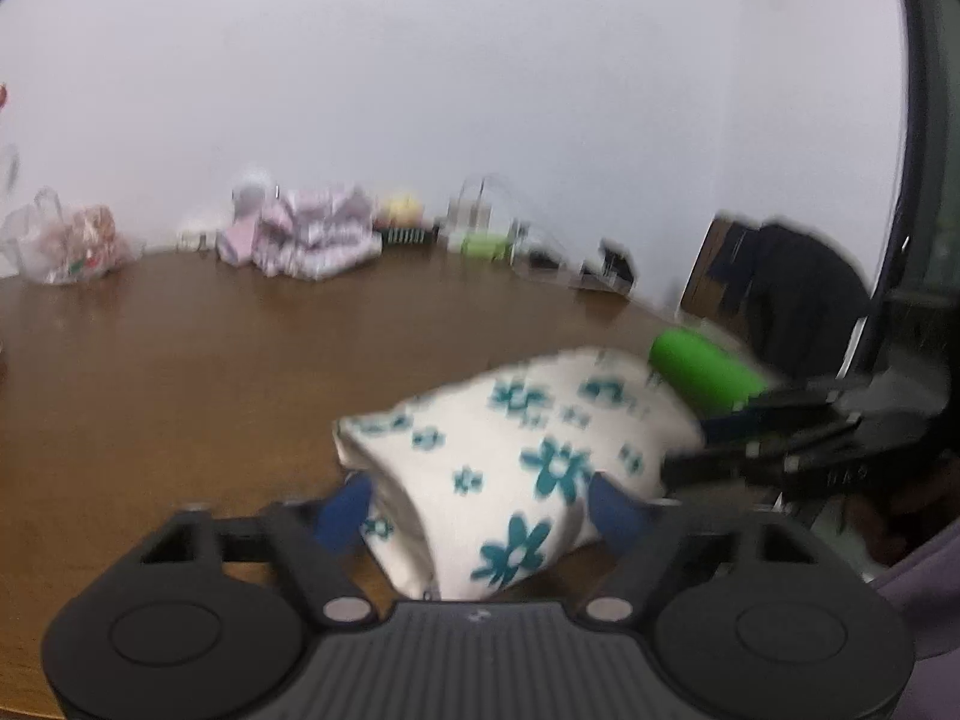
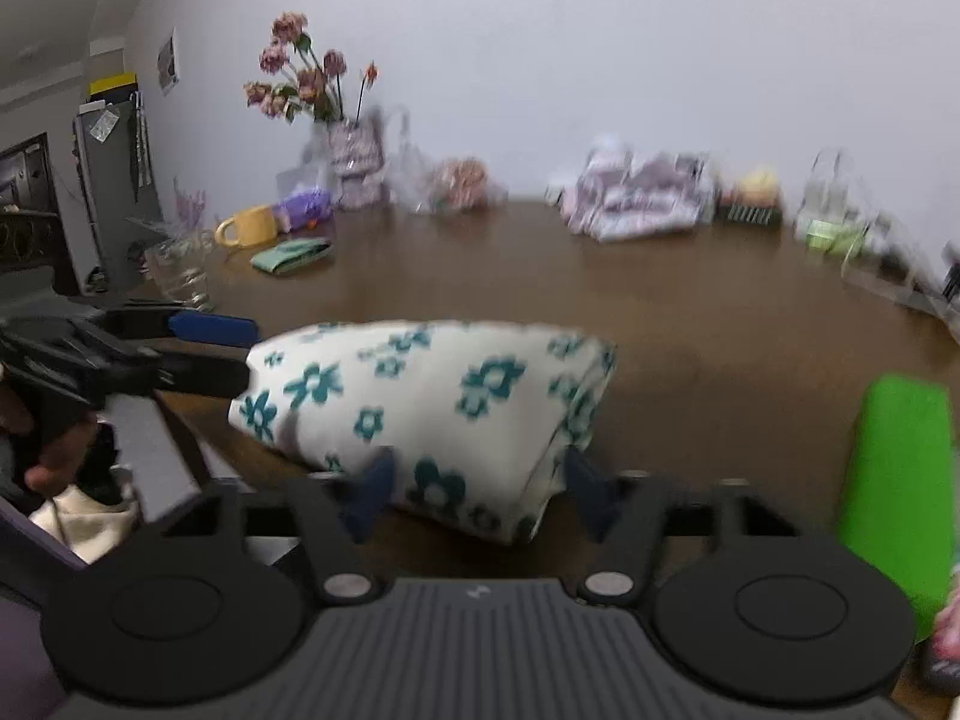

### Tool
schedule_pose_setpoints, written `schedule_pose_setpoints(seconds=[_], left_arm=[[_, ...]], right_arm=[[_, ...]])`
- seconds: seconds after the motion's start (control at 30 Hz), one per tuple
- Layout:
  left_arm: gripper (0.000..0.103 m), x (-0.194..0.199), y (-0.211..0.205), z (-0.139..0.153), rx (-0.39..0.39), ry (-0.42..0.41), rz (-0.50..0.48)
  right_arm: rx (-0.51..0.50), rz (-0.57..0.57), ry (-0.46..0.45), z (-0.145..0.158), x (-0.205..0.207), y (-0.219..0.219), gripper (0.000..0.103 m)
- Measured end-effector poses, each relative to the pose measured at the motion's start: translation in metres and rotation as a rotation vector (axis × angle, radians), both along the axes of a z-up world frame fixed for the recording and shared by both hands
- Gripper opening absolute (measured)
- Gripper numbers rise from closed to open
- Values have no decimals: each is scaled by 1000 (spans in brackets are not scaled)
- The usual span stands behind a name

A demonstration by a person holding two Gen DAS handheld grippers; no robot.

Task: Fold clothes
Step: 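Grip the folded bundle with both grippers and lift it off the table, then carry the bundle with both grippers and set it beside the pink floral cloth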

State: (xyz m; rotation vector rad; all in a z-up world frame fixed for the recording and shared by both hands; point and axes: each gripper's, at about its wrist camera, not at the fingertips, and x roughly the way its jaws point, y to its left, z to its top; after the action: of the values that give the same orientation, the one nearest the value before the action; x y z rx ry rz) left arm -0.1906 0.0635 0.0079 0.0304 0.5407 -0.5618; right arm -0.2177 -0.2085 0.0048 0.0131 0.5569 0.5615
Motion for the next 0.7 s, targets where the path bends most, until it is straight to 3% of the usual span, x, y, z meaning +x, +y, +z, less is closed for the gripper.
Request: schedule_pose_setpoints(seconds=[0.13, 0.27, 0.33, 0.43, 0.5, 0.6, 0.7], left_arm=[[52, 14, 2, -11, -10, 7, 20], [51, 43, -3, -11, 31, -10, 34], [52, 67, -10, -5, 43, 34, 26], [52, 106, -27, 7, 76, 102, 0], [50, 128, -42, 14, 117, 103, -26], [49, 166, -68, 18, 160, 85, -42], [49, 212, -83, 16, 139, 110, -41]], right_arm=[[8, -7, 6, -6, 6, 6, 35], [-24, -28, 11, -4, 17, 13, 27], [-60, -52, 21, 0, 28, 17, 27], [-131, -115, 60, 11, 60, 19, 27], [-178, -154, 75, 18, 84, 19, 27], [-178, -252, 109, 27, 129, 14, 27], [-146, -406, 135, 24, 177, 3, 27]])
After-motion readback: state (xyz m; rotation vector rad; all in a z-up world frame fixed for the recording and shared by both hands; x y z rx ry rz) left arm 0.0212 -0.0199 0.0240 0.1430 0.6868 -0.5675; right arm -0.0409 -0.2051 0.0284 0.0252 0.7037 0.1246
